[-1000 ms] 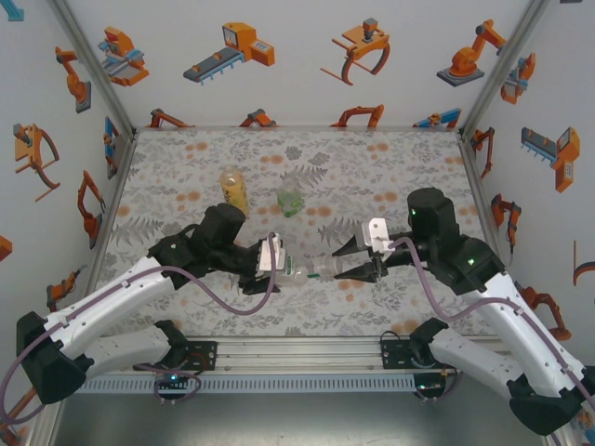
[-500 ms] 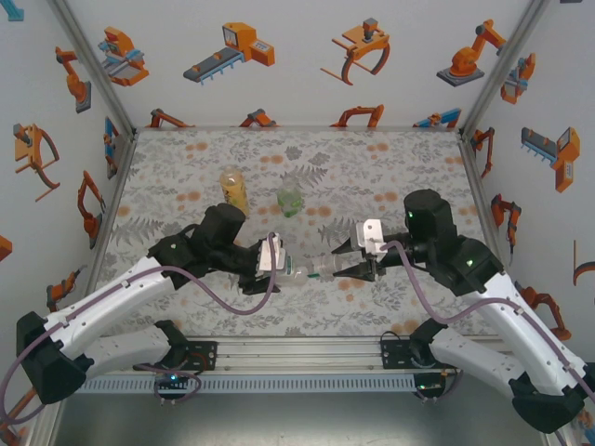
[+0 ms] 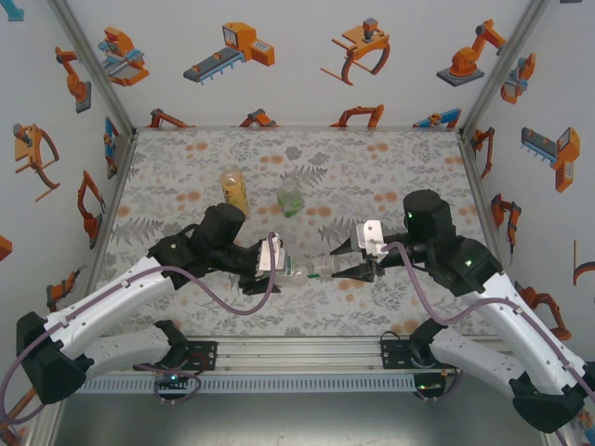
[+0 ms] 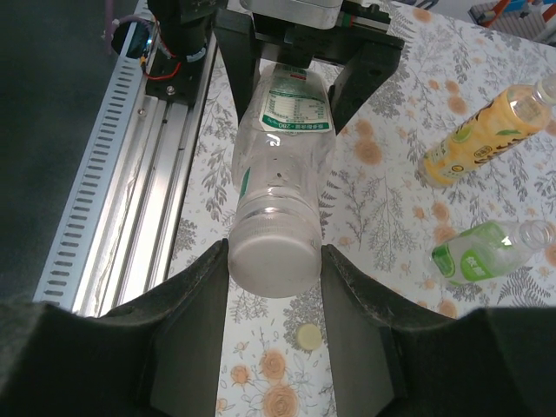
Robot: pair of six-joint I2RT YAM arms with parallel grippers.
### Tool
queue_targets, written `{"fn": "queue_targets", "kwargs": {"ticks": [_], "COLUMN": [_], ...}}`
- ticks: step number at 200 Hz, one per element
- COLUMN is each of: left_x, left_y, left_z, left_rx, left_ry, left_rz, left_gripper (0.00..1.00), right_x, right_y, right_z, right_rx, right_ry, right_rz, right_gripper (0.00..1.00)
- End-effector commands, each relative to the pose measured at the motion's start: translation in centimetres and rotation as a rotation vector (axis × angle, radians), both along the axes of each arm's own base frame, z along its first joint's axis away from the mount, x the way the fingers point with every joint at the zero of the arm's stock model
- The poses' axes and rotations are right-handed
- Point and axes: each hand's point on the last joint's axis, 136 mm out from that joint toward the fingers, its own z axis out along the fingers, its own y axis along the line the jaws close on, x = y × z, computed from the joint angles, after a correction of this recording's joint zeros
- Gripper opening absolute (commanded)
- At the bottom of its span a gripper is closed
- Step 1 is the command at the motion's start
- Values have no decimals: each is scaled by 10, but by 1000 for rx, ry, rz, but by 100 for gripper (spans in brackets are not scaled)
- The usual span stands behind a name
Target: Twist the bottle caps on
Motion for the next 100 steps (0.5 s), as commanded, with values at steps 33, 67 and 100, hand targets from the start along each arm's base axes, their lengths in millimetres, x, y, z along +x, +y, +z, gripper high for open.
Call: {"fn": "queue_targets", "kwargs": {"ticks": [33, 67, 100], "left_x": [-8, -10, -10], "left_y": [-5, -5, -5], "left_z": [17, 20, 20], "left_rx": [-61, -70, -73], "left_ry": [-4, -6, -8], "left_rz": [-49, -58, -57], "left_gripper": [2, 2, 2], "right_x": [-8, -9, -10], "right_y": [5, 5, 5], "right_z": [0, -1, 2], "right_rx": [24, 24, 50], "right_ry": [7, 6, 13], "right_rz": [57, 59, 48], "right_gripper": [0, 0, 0]}}
